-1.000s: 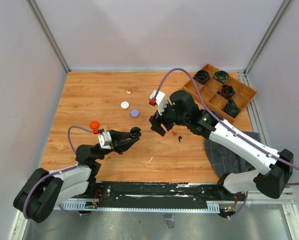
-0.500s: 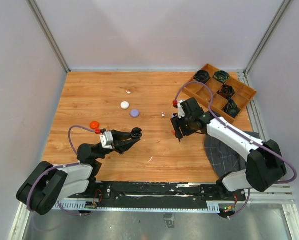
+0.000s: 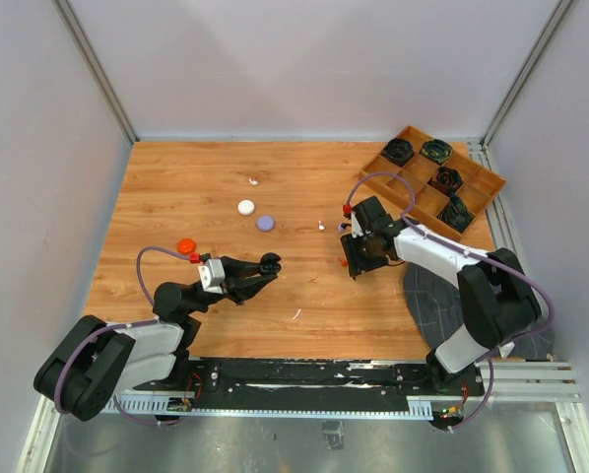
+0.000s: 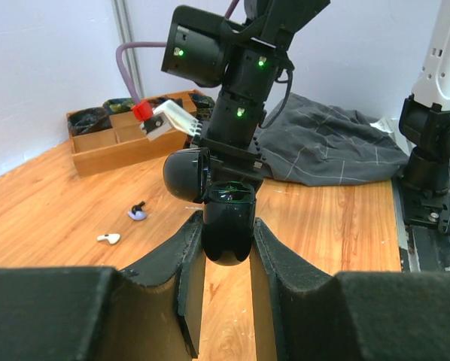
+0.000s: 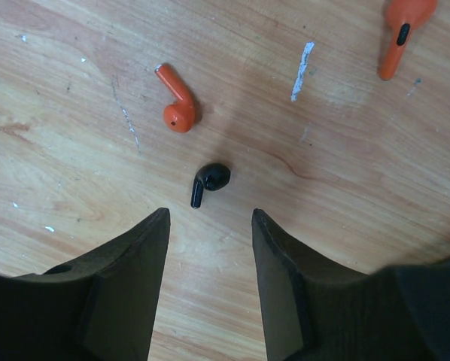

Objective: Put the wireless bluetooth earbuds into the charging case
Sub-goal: Pick up the earbud from the center of the board.

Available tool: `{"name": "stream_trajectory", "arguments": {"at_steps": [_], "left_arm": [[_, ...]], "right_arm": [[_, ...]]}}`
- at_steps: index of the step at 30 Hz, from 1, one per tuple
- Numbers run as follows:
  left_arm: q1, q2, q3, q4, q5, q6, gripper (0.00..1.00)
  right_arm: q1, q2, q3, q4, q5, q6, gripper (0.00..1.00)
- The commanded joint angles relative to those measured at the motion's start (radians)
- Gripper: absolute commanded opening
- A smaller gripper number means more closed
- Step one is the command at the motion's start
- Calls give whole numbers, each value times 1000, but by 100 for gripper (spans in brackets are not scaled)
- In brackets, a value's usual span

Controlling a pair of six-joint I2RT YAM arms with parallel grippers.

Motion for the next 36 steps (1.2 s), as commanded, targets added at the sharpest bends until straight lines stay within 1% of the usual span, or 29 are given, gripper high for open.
{"name": "stream_trajectory", "arguments": {"at_steps": [1,9,22,29,36], "left_arm": [[2,-6,-53,99,17,5,0],[2,-48,-52,53,15,13,0],[2,-81,-52,16,-3,20,0],[2,-88,-52,6,-3,21,0],[2,-86,-49,2,7,20,0]], "right_arm": [[-14,40,32,1,-6,28,48],[-14,94,68,-1,-4,56,41],[-7,171,117,-39,-28,47,38],[20,192,150,-84,-28,22,34],[50,187,179,-141,14,-5,34]]}}
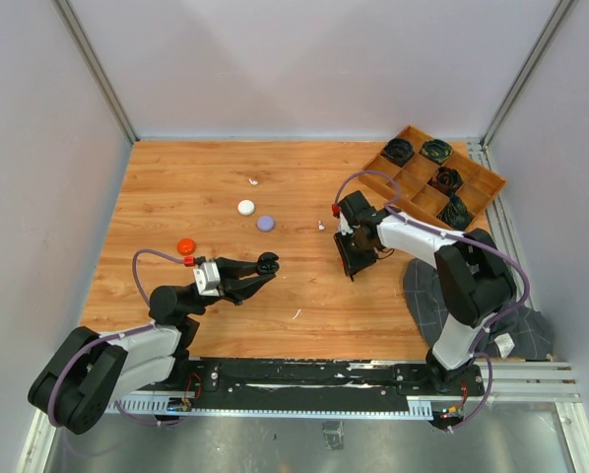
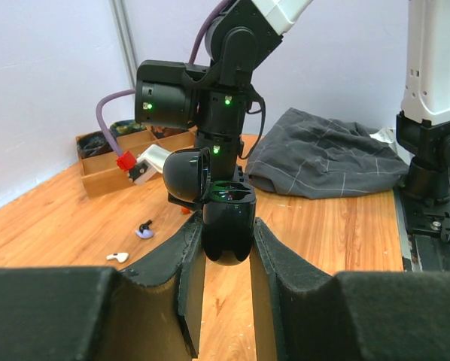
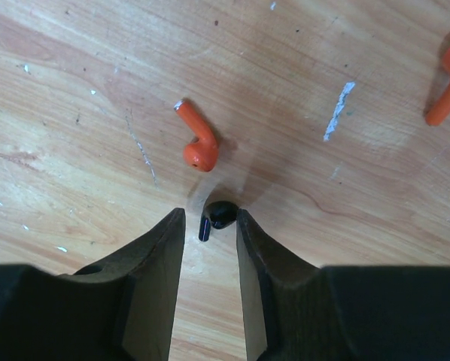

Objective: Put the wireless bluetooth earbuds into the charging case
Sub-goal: Pick up the earbud from the center of the board.

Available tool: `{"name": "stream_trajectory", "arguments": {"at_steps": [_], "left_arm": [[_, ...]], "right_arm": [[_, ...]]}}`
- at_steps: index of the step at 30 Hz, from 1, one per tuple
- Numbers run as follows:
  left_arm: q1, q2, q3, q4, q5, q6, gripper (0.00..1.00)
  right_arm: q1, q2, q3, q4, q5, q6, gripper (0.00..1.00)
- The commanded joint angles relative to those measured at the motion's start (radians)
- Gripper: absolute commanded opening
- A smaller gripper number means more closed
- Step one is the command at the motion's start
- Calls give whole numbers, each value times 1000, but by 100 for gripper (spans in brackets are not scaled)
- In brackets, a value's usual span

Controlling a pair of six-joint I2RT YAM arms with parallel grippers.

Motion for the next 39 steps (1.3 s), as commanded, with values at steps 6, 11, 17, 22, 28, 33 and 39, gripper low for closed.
{"name": "stream_trajectory", "arguments": {"at_steps": [6,11,17,22,28,33,39], "left_arm": [[2,-2,-46,17,8,12,0],[2,0,-44,17,7,12,0],[2,8,-40,14,10,7,0],[2,9,-36,5,10,8,0],[2,-6,-32,-24,0,12,0],[2,-33,-26,-75,-8,29,0],[2,-34,-26,-76,-6,31,0]], "right_arm": [[33,21,66,-102,64,-36,35],[34,38,67,-111,82,-6,35],[36,45,63,-91,89,46,35],[45,61,67,-79,85,76,35],[48,87,70,-96,94,92,31],[52,101,80,-100,98,99,29],[61,119,99,-110,113,97,29]]}}
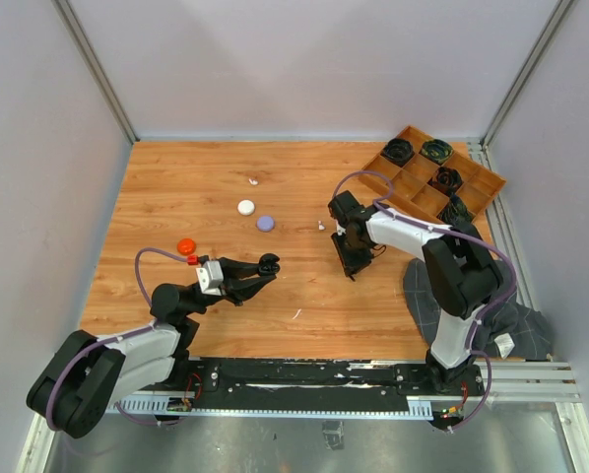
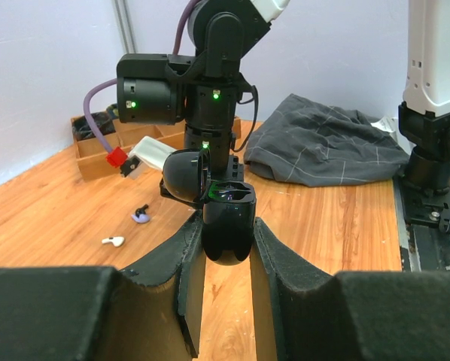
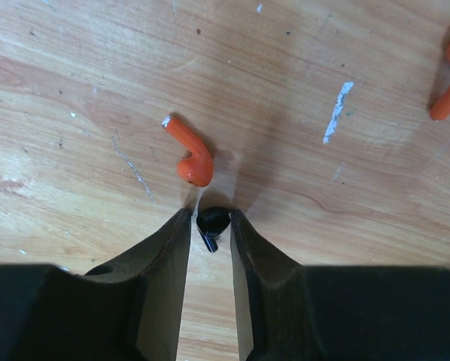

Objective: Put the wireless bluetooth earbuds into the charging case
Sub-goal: Pick up the earbud from the center of the board.

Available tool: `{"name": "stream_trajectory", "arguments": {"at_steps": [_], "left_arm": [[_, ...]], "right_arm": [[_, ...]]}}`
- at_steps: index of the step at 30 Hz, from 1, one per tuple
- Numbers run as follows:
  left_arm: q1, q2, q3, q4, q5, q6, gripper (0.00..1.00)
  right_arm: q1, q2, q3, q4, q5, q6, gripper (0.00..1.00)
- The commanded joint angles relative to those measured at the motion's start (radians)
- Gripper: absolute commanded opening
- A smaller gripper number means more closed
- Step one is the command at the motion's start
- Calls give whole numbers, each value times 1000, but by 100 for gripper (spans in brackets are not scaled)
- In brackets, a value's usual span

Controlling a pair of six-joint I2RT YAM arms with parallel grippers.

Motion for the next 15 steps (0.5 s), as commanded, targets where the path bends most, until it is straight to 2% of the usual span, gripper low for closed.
{"name": "stream_trajectory", "arguments": {"at_steps": [1,8,15], "left_arm": [[2,-10,-26,2,-5,18,0],[2,-24,-32,4,-6,18,0],[2,-55,-48,21,-21,43,0]], "right_arm": [[23,40,16,-19,28,17,28],[42,17,24,-21,30,-3,20],[67,-89,18,5,8,-39,14]]}}
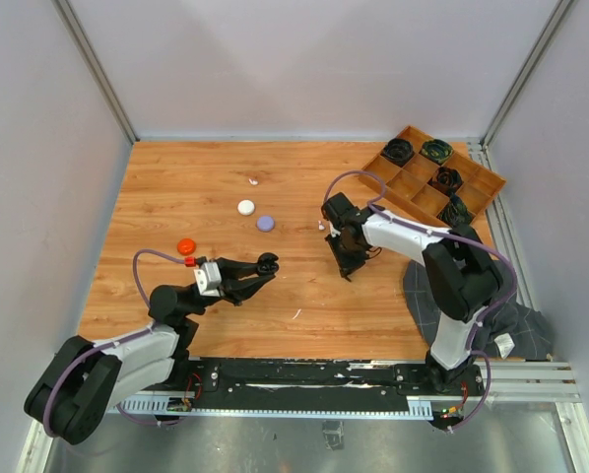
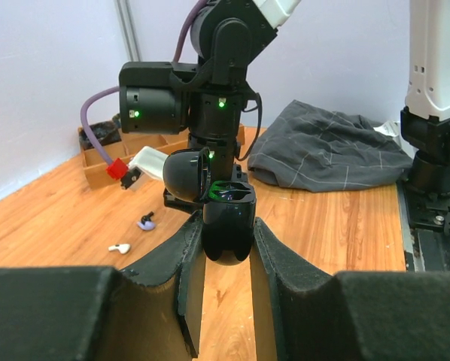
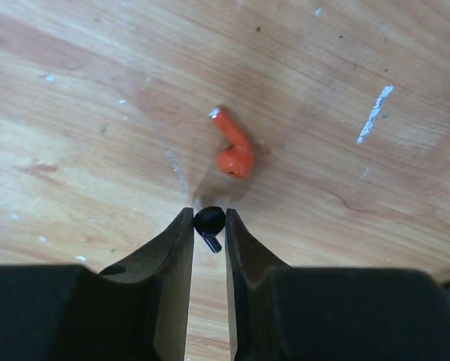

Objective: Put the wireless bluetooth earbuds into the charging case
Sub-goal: Pick up the earbud from the center of the board.

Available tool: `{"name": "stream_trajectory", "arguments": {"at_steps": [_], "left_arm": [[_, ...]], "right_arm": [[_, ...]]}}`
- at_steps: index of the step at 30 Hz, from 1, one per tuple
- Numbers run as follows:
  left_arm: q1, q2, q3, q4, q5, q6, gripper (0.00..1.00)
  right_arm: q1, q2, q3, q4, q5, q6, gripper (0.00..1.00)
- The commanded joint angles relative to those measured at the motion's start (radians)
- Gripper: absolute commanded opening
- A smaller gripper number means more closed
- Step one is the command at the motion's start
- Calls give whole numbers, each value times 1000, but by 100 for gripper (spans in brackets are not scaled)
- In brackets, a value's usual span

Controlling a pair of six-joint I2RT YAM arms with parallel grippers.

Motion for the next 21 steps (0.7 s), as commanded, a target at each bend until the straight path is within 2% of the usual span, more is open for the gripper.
{"name": "stream_trajectory", "arguments": {"at_steps": [1,10,17,21], "left_arm": [[1,-23,-51,45,-19,43,0],[2,-14,-49,112,-43,79,0],[2,1,-42,178,-82,97,0],[2,6,-17,209,-125,61,0]], "right_arm": [[27,-107,5,15,-15,-37,13],[44,-314,17,122,-136,-94,13],[54,-489,-3,311,-269,-99,13],[60,-563,-16,416,-329,-78,11]]}}
